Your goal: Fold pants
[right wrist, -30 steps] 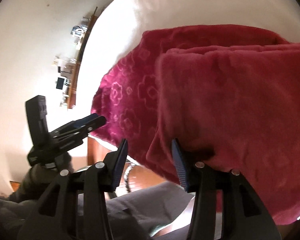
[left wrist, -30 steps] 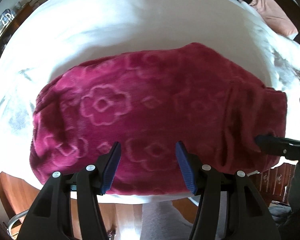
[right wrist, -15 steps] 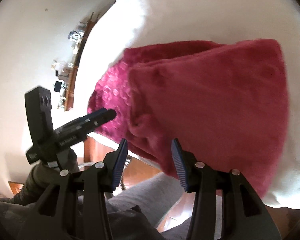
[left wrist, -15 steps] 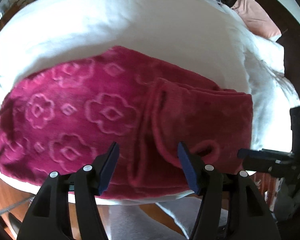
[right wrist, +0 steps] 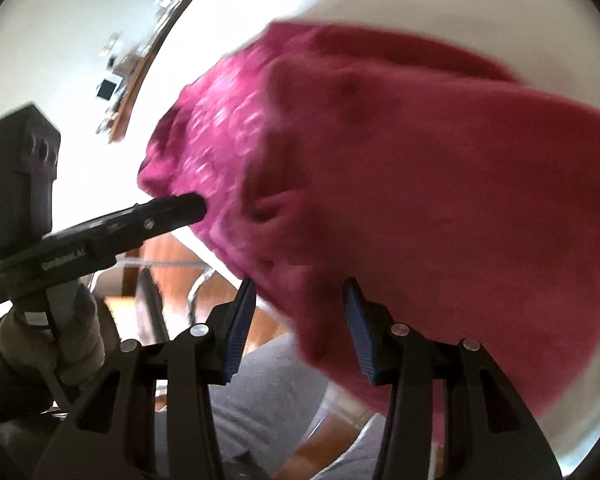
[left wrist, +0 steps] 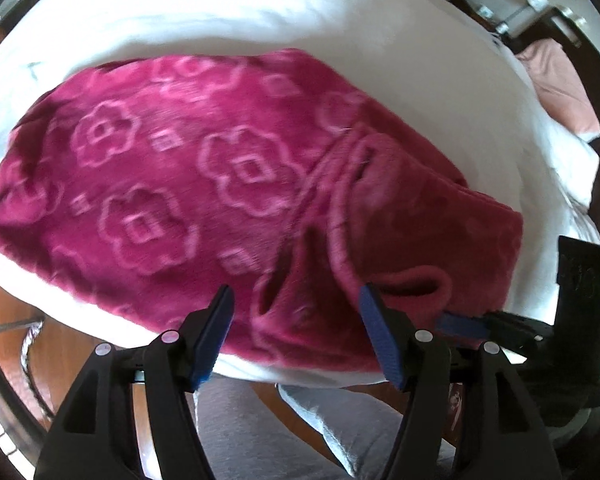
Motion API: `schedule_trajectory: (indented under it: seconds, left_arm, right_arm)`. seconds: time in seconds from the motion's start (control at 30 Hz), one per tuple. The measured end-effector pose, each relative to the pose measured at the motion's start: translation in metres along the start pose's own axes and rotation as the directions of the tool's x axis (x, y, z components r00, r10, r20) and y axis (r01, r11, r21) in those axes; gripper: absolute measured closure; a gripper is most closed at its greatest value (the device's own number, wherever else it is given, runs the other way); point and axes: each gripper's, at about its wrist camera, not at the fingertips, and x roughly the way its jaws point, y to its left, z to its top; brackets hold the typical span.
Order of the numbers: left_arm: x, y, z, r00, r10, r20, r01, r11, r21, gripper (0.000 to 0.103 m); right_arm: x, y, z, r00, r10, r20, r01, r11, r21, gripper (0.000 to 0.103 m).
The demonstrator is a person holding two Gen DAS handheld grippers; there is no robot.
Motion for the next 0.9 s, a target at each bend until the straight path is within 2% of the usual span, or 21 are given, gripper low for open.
schedule_trajectory:
  seconds: [0.1, 0.2, 0.27, 0.37, 0.47, 0.57, 0.7, 0.9]
  left_arm:
    - [-0.006, 0.017, -0.007, 1.000, 0.020, 0.007, -0.019, 0.999, -0.048, 0.038]
    - [-0.010, 0.032, -0.012, 1.000, 0.023, 0.012, -0.022, 0.996, -0.090, 0.038]
    - [-0.010, 0.038, -0.015, 1.000, 0.018, 0.015, -0.016, 0.994, -0.111, 0.038]
    - [-0.011, 0.040, -0.016, 1.000, -0.010, 0.020, 0.012, 0.994, -0.107, 0.038]
    - [-0.006, 0.031, -0.014, 0.999, -0.033, 0.015, 0.033, 0.997, -0.066, 0.038]
    - [0.003, 0.021, -0.015, 0.999, -0.043, -0.010, 0.043, 0.999, -0.018, 0.037]
    - [0.016, 0.011, -0.018, 0.996, -0.068, -0.049, 0.068, 0.998, 0.012, 0.037]
    - [0.032, 0.008, -0.015, 0.995, -0.049, -0.087, 0.053, 0.998, 0.045, 0.037]
  right_arm:
    - [0.006, 0.024, -0.005, 0.982, 0.176, -0.067, -0.180, 0.982, -0.059, 0.056]
    - [0.000, 0.033, -0.004, 0.977, 0.201, -0.074, -0.207, 0.974, -0.095, 0.056]
    - [-0.005, 0.024, 0.005, 0.985, 0.166, -0.046, -0.169, 0.984, -0.065, 0.056]
    - [-0.020, 0.009, 0.022, 0.998, 0.059, 0.035, -0.058, 0.998, -0.025, 0.056]
    - [-0.036, -0.003, 0.048, 0.994, -0.020, 0.104, 0.020, 1.000, 0.002, 0.056]
    - [-0.043, 0.000, 0.072, 0.988, -0.069, 0.139, 0.072, 0.997, -0.023, 0.056]
    - [-0.037, 0.013, 0.099, 0.982, -0.117, 0.147, 0.135, 0.983, -0.121, 0.056]
    - [0.019, 0.025, 0.124, 0.969, -0.237, 0.067, 0.246, 0.927, -0.282, 0.056]
